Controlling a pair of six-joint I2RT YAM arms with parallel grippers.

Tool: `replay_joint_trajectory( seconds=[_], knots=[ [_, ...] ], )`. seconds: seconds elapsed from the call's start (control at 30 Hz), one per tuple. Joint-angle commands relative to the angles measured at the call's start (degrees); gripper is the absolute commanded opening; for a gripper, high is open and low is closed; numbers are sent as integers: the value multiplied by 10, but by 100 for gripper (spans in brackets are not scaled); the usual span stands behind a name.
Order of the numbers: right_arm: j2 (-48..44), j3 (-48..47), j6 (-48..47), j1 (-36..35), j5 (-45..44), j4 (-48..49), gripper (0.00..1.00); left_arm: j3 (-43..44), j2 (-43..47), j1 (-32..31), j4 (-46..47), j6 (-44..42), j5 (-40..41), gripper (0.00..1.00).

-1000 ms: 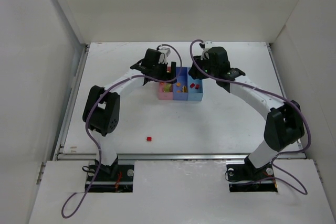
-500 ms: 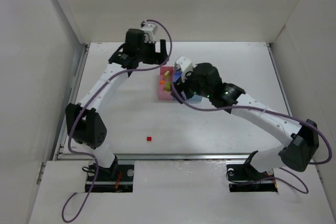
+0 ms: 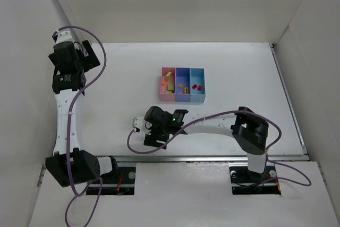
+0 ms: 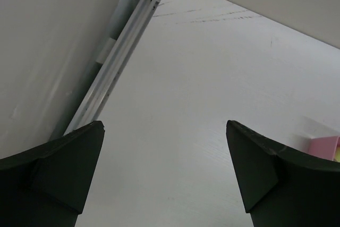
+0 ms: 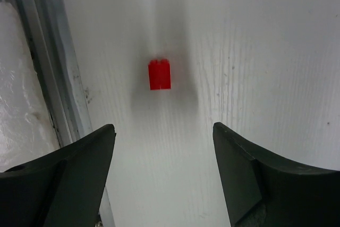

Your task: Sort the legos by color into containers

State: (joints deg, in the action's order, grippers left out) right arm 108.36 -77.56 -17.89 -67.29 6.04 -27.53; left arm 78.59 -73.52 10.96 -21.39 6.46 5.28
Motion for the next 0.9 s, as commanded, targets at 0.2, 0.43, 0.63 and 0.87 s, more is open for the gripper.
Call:
replay_joint_trajectory(
  seconds=[0.2, 0.43, 0.63, 0.87],
  knots=[
    [57, -59, 5, -6, -14, 34, 78, -36, 72, 6, 12, 8, -13, 100],
    [78, -66, 12, -16, -3, 44, 75, -36, 77, 11, 12, 8, -13, 100],
    [93, -76, 25, -16, -38, 58, 67, -48, 77, 11, 12, 8, -13, 100],
    [94, -83, 25, -16, -19, 57, 58, -48, 77, 11, 17, 8, -18, 100]
  ],
)
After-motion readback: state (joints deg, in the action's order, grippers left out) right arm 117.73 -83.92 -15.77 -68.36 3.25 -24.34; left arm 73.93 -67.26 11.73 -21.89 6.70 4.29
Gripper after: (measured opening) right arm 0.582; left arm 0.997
